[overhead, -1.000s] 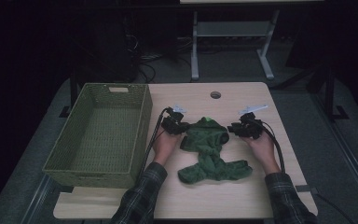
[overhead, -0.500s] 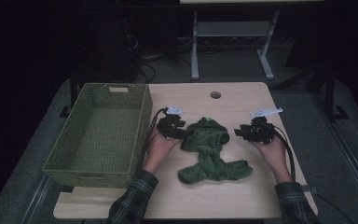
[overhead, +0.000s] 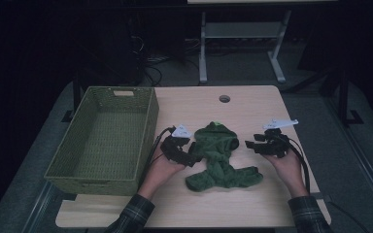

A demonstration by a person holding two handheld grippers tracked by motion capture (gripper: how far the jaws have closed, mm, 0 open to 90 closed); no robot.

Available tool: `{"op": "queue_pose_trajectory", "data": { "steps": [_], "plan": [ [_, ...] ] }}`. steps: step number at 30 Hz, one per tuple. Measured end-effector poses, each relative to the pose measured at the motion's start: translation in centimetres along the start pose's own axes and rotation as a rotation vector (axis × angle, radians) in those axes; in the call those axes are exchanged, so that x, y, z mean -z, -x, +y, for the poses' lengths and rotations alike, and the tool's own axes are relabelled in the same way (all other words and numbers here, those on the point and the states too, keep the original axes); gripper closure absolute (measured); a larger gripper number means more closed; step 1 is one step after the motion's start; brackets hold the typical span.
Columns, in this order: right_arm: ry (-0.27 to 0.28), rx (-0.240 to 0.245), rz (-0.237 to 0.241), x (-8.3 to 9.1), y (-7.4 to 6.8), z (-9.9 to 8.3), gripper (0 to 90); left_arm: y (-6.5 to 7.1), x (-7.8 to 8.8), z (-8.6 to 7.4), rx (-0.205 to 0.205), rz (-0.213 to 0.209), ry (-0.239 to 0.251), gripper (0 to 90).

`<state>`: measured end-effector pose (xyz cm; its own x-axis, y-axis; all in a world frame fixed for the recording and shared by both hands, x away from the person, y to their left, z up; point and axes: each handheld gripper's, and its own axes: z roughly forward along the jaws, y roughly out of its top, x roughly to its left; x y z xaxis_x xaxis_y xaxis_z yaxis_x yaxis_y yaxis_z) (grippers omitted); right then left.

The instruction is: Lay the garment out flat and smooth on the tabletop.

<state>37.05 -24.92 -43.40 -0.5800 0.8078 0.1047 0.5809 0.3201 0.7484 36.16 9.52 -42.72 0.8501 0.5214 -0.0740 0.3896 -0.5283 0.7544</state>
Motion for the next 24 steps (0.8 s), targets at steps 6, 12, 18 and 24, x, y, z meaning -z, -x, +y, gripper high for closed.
{"op": "queue_pose_trajectory", "data": {
  "steps": [6, 12, 18, 24],
  "plan": [
    [-0.006, -0.001, -0.008, 0.4, -0.4, -0.5, 42.7, 1.4, 1.1, -1.2, -0.025, -0.001, 0.002, 12.9],
    [0.000, 0.001, -0.007, 0.9, -0.9, -0.7, 40.3, 2.8, 1.8, -2.9, -0.033, -0.003, -0.008, 12.9],
    [-0.002, 0.010, -0.012, 1.2, -1.6, -1.4, 39.0, 4.5, 2.3, -4.2, -0.053, 0.012, -0.025, 12.9],
    [0.002, 0.020, -0.012, 1.8, -2.0, -1.9, 38.1, 6.1, 3.1, -6.0, -0.059, 0.018, -0.034, 12.9]
  ]
}}
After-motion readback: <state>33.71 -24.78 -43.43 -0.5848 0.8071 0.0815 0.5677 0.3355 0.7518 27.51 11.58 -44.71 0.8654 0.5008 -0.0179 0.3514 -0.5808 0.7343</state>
